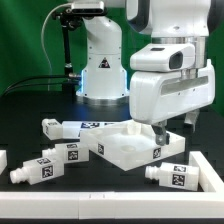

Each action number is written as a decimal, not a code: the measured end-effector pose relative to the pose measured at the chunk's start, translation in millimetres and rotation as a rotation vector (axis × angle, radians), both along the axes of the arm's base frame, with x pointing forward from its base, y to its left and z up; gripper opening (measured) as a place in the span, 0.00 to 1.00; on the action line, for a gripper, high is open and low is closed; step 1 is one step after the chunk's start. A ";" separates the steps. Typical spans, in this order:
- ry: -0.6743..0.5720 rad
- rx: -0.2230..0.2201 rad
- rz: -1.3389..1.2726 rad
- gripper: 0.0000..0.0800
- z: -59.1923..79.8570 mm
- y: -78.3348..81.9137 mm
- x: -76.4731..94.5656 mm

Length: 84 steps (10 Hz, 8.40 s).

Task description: Assemble one leg

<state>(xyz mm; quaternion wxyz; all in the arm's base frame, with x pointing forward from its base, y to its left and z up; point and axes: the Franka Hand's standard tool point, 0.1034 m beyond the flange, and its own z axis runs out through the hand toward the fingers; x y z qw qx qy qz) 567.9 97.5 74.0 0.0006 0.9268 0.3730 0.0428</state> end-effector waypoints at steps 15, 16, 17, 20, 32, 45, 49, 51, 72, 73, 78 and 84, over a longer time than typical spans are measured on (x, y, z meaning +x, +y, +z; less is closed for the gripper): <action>-0.074 -0.014 0.299 0.81 -56.9 7.7 15.9; -0.074 -0.014 0.299 0.81 -56.8 7.3 16.0; -0.073 -0.014 0.299 0.78 -57.1 7.2 15.8; -0.072 -0.014 0.299 0.35 -57.5 7.2 15.6; -0.083 -0.025 0.227 0.35 13.6 12.9 -42.0; -0.058 0.090 0.037 0.35 -47.3 99.0 -159.0; -0.061 0.097 0.044 0.38 -58.3 93.3 -159.8; -0.061 0.097 0.044 0.60 -58.3 93.3 -159.8; 0.048 -0.040 0.026 0.81 -7.3 -62.6 -141.7; 0.065 -0.040 -0.005 0.81 -12.5 -73.5 -140.9; 0.079 -0.049 0.004 0.81 -29.7 -106.8 -118.6; 0.078 -0.045 0.030 0.81 -44.6 -112.4 -119.1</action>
Offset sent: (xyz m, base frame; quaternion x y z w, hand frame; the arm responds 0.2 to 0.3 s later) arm -0.0168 -0.0317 -0.0282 -0.0095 -0.0117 -0.1905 0.9816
